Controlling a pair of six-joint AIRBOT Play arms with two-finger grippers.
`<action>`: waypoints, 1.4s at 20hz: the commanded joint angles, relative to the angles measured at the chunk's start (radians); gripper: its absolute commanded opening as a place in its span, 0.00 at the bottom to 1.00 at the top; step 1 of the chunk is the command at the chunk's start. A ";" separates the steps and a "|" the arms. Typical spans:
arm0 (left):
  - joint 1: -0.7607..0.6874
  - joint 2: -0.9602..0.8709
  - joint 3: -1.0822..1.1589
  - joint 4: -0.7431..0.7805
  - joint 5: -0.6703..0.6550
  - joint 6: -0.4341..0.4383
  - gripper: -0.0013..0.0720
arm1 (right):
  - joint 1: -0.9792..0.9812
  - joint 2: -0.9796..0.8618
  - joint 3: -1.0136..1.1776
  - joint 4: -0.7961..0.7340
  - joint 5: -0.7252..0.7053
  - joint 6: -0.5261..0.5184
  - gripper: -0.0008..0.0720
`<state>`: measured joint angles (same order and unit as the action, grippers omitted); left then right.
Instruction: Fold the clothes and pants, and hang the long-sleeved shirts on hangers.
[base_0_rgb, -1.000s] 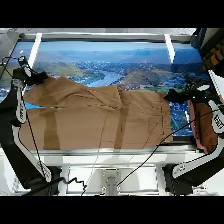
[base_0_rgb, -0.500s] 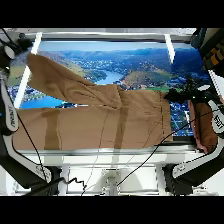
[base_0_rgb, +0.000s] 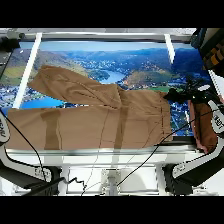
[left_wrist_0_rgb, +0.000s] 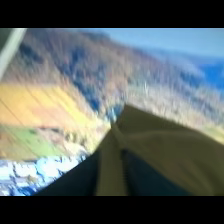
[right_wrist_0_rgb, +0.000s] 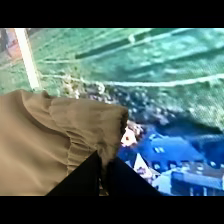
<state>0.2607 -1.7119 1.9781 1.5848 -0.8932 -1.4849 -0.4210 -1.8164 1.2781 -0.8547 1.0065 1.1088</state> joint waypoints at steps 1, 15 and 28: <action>-0.006 -0.100 -0.009 -0.064 -0.032 -0.046 0.96 | 0.000 0.000 0.001 0.002 0.002 0.000 0.05; -0.027 -0.394 -0.008 -0.007 0.181 -0.423 0.97 | 0.000 0.000 0.001 -0.019 -0.023 -0.003 0.05; -0.083 -0.424 0.039 -0.014 0.366 -0.405 0.04 | 0.000 0.000 0.001 -0.016 -0.037 -0.002 0.05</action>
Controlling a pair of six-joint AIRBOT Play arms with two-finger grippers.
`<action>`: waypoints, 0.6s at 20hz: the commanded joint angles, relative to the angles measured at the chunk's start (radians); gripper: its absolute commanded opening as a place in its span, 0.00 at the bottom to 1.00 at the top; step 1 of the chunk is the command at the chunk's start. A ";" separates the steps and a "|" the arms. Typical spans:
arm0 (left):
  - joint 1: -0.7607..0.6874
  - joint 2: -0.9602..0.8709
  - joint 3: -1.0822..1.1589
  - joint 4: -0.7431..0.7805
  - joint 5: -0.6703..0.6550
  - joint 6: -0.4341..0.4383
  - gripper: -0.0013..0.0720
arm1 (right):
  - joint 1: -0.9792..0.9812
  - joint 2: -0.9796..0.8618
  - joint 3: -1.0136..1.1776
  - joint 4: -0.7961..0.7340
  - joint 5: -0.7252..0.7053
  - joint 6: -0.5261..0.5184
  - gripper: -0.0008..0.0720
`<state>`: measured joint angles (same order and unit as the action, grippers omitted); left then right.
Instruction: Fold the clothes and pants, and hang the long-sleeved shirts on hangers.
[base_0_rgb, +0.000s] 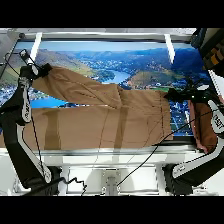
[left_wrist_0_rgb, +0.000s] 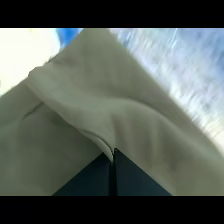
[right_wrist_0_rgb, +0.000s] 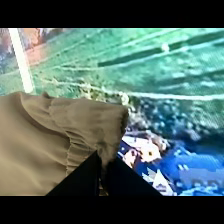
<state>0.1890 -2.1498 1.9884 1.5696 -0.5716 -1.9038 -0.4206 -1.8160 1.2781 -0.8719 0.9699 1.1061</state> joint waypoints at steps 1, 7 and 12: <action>-0.015 0.035 0.047 0.001 0.061 0.040 0.04 | 0.000 0.000 0.001 0.005 0.003 0.000 0.05; -0.033 0.272 0.049 0.001 0.168 0.294 0.04 | 0.000 0.003 0.001 0.111 0.051 0.000 0.05; -0.038 0.485 0.045 0.001 0.089 0.327 0.04 | -0.004 0.076 0.002 0.132 0.036 0.000 0.05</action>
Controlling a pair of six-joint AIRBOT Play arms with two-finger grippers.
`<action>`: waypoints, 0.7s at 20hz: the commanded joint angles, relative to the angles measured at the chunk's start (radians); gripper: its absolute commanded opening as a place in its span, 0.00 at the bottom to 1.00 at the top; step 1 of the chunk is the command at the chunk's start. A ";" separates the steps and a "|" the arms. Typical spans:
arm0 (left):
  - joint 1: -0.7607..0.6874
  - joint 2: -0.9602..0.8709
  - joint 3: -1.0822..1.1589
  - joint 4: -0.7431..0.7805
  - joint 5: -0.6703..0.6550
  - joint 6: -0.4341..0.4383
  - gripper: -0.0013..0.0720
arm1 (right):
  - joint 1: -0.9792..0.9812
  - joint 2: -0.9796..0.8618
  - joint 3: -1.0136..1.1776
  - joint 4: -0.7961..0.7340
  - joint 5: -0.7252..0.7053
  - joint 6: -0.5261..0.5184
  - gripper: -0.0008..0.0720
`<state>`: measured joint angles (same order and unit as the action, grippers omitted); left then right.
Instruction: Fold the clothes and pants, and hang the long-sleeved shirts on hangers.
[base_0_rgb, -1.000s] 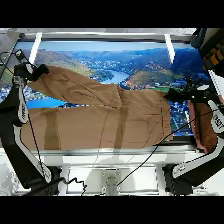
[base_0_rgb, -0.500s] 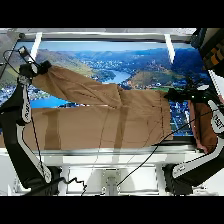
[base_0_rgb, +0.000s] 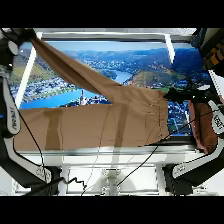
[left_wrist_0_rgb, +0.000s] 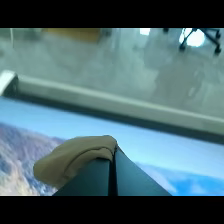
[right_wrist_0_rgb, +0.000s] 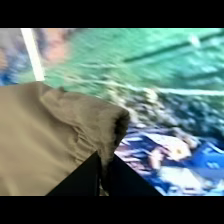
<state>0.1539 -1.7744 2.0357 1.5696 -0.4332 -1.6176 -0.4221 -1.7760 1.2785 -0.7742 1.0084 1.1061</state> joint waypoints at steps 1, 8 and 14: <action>-0.003 0.139 -0.003 0.002 -0.130 0.041 0.04 | -0.002 0.047 0.002 0.031 -0.002 0.000 0.05; 0.053 0.185 -0.125 0.254 -1.008 0.127 0.04 | -0.002 0.058 0.001 0.003 0.001 0.000 0.05; 0.140 0.137 -0.339 0.256 -1.322 0.194 0.04 | -0.002 0.058 0.001 -0.033 0.001 0.000 0.05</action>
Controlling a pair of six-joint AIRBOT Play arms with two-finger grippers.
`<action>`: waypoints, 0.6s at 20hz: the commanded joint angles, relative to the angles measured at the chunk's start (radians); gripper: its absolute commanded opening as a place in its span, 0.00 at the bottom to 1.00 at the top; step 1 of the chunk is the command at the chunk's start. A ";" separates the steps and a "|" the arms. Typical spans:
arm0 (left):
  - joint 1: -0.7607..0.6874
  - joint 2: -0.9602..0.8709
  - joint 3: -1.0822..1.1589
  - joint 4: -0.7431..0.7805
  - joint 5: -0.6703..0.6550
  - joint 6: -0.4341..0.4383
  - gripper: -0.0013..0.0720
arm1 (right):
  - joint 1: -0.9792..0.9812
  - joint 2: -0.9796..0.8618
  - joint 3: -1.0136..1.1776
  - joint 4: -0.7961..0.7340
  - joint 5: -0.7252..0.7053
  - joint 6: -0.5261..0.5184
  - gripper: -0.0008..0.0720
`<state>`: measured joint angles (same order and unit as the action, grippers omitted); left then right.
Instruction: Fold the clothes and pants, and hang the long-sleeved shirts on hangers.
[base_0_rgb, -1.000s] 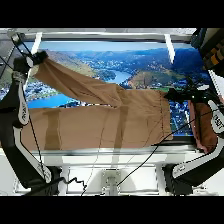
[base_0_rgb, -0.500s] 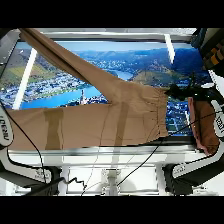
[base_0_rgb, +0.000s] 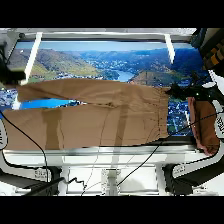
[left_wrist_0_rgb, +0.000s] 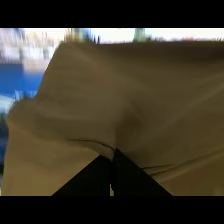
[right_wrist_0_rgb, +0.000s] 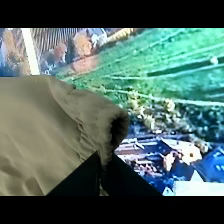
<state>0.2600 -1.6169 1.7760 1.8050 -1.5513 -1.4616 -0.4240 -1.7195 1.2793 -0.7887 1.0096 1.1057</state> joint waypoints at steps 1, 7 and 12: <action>0.041 -0.028 -0.086 0.021 -0.208 0.038 0.04 | 0.000 0.001 0.000 -0.025 0.000 0.000 0.05; 0.053 -0.035 -0.087 0.031 -0.200 0.032 0.97 | 0.000 0.001 0.000 -0.057 0.000 0.000 0.05; 0.059 0.013 -0.087 0.071 -0.141 0.007 0.58 | 0.000 0.001 0.000 -0.057 -0.001 0.000 0.05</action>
<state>0.3138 -1.6318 1.6901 1.8519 -1.7260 -1.4361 -0.4240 -1.7191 1.2793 -0.8413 1.0092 1.1057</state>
